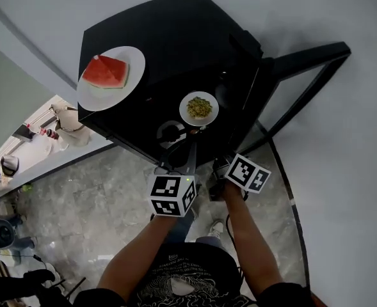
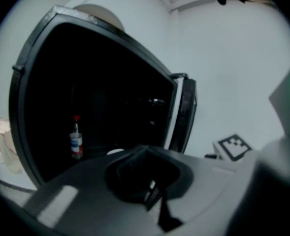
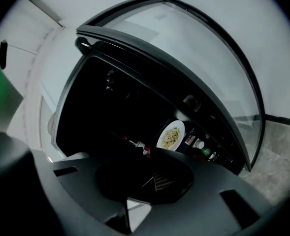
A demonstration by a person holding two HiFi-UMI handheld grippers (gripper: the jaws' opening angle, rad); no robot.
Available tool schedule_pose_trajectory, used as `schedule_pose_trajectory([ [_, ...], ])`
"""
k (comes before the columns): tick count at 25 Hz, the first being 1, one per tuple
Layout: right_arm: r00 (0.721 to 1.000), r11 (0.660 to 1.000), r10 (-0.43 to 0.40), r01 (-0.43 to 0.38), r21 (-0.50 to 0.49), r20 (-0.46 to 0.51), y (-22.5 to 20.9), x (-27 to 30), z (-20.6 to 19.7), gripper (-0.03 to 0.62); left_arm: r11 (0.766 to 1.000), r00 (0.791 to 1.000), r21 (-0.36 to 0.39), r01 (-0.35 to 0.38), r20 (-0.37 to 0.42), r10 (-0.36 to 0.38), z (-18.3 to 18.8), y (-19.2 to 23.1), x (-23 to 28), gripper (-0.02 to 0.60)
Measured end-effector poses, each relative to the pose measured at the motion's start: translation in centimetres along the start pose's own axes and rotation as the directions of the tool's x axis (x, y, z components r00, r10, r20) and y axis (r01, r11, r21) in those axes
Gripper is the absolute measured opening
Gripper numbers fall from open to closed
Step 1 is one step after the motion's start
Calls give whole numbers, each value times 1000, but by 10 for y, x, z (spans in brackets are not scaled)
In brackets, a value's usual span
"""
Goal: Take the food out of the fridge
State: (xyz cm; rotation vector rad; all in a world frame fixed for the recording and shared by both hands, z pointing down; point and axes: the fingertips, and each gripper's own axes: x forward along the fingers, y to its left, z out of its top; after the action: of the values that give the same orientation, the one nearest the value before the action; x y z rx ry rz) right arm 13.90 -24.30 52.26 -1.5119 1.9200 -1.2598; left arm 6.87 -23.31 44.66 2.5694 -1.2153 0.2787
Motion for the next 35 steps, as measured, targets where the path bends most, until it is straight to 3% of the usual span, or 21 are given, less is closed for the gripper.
schedule_pose_trajectory([
  [8,999,991,-54,53,121,3,-50,62,-10,69,1000,997,8,25,-69,-25,-11,31,31,2],
  [15,997,954,-81,73,291,15,-85,94,-15,71,999,994,35,17,-109,-13,-19,49,36,2],
  [22,996,931,-89,82,354,2,-94,105,-17,58,999,992,35,15,-129,-10,-25,53,38,2],
  [26,997,909,-78,63,411,20,-93,102,-17,24,999,991,35,6,-131,-2,-25,53,37,2],
  [35,998,882,-51,27,471,38,-90,90,-25,20,1000,992,25,-3,-129,6,-29,50,32,2],
])
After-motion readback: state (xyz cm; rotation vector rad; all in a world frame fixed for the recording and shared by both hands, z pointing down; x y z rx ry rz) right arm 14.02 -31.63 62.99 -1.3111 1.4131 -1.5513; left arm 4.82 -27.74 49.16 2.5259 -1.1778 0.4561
